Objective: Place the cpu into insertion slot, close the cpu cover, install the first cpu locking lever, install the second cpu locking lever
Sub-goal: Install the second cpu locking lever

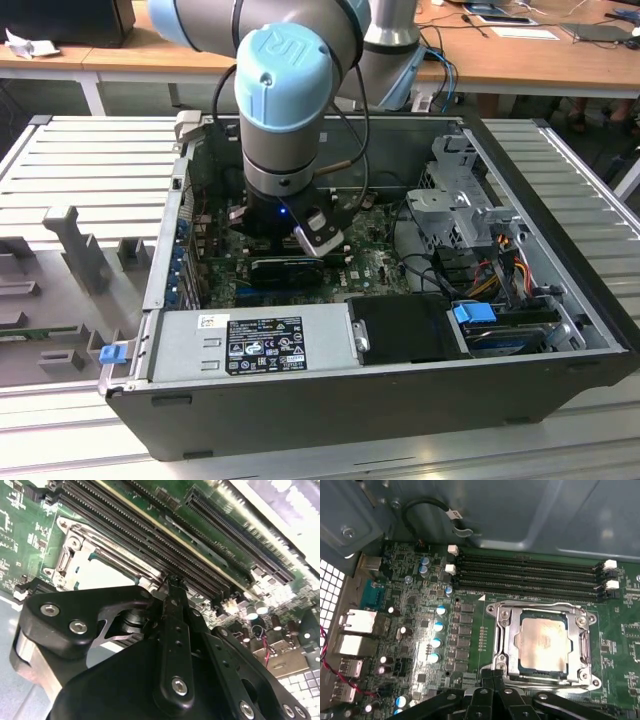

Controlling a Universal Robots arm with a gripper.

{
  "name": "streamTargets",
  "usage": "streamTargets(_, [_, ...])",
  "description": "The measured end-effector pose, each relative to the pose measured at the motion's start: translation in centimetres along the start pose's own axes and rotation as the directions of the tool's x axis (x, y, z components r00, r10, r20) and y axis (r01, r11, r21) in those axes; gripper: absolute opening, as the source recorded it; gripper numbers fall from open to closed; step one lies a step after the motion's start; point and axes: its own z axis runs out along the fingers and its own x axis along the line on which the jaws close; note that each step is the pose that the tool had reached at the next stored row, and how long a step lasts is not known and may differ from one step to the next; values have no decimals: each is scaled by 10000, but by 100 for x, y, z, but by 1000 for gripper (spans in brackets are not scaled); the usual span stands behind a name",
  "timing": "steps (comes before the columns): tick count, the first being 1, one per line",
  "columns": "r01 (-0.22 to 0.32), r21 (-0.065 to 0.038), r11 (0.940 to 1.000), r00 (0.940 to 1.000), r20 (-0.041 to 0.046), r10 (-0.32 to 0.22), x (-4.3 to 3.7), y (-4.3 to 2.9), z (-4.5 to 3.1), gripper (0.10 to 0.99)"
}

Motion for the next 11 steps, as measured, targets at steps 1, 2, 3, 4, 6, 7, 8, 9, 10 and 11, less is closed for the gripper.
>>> streamTargets(1, [6,-61,10000,10000,4,-6,0,-2,6,106])
streamTargets(2, [11,-112,9999,10000,8,-11,1,-4,14,106])
streamTargets(3, [16,-160,9999,10000,11,-16,2,-7,22,106])
streamTargets(4, [24,-211,9998,10000,14,-24,5,-10,31,106])
streamTargets(6, [41,-268,9996,10000,13,-40,20,-16,38,106])
streamTargets(7, [44,-271,9996,10000,13,-44,24,-15,38,106])
streamTargets(8, [46,-273,9996,10000,13,-45,26,-15,38,106])
streamTargets(9, [45,-272,9996,10000,13,-45,29,-14,32,106])
streamTargets(10, [46,-296,9996,10000,19,-45,30,-10,17,106])
streamTargets(11, [45,-299,9995,10000,18,-44,30,-4,-2,106])
